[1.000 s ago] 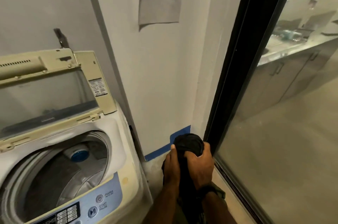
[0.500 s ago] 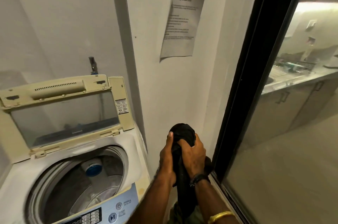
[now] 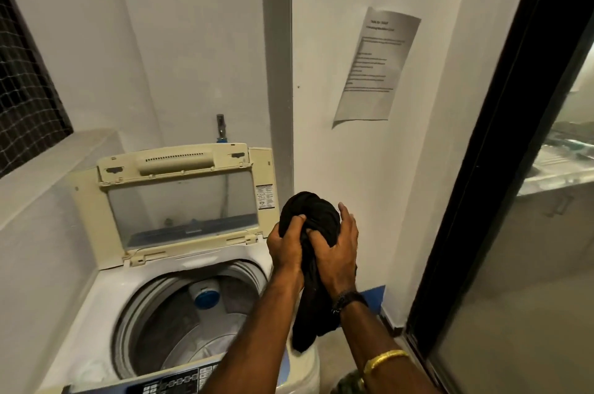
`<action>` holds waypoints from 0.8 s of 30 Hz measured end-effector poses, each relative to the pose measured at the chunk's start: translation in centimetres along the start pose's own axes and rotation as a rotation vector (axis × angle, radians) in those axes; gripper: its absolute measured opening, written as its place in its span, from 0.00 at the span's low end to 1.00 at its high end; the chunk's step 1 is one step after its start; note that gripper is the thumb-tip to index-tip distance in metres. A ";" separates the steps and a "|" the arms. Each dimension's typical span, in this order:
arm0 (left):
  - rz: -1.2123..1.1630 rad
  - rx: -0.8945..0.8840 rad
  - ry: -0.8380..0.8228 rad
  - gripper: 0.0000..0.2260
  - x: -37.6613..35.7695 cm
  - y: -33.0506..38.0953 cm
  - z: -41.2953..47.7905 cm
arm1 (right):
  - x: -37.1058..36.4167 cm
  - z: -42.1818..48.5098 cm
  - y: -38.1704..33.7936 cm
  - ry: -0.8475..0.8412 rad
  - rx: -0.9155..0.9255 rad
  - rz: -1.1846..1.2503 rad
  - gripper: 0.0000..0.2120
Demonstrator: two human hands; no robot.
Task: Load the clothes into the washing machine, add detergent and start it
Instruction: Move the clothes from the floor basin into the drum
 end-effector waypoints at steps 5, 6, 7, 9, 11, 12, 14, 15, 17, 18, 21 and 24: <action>0.059 -0.118 0.039 0.06 2.8 3.1 0.2 | -3.1 0.1 -1.1 -0.129 0.048 0.146 0.33; 0.069 -0.145 0.045 0.06 3.2 3.6 0.2 | -3.6 0.2 -1.4 -0.115 0.063 0.159 0.30; 0.070 -0.175 0.055 0.06 3.9 4.3 0.2 | -4.4 0.1 -2.0 -0.104 0.074 0.175 0.27; 0.071 -0.221 0.075 0.10 5.0 5.6 0.1 | -6.0 -0.1 -2.9 -0.104 0.093 0.204 0.22; 0.080 -0.251 0.104 0.16 6.4 6.5 0.3 | -7.5 -0.2 -3.6 -0.114 0.106 0.228 0.19; 0.083 -0.263 0.123 0.18 7.1 7.0 0.4 | -8.3 -0.3 -3.9 -0.124 0.114 0.227 0.19; 0.098 -0.293 0.165 0.17 8.7 7.8 0.6 | -9.9 -0.6 -4.2 -0.147 0.122 0.233 0.18; 0.110 -0.314 0.188 0.15 9.5 8.3 0.6 | -10.8 -0.8 -4.2 -0.164 0.116 0.239 0.18; 0.144 -0.348 0.234 0.10 11.1 8.8 1.0 | -12.3 -1.4 -4.3 -0.193 0.099 0.242 0.19; 0.169 -0.363 0.255 0.10 11.9 9.1 1.2 | -13.1 -1.6 -4.4 -0.203 0.092 0.245 0.19; 0.244 -0.364 0.285 0.12 14.2 9.6 2.2 | -15.3 -2.3 -4.2 -0.235 0.059 0.247 0.18; 0.308 -0.334 0.300 0.15 16.5 9.8 3.6 | -17.4 -3.0 -3.7 -0.290 0.035 0.215 0.18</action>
Point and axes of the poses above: each hand's wrist, its own z-axis towards the middle knuckle, its own x-axis out of the back of the hand, y = z × x, the point moved 2 cm from there along z, towards the middle knuckle, and after that the axes turned 15 degrees about x, right-handed, at the moved point
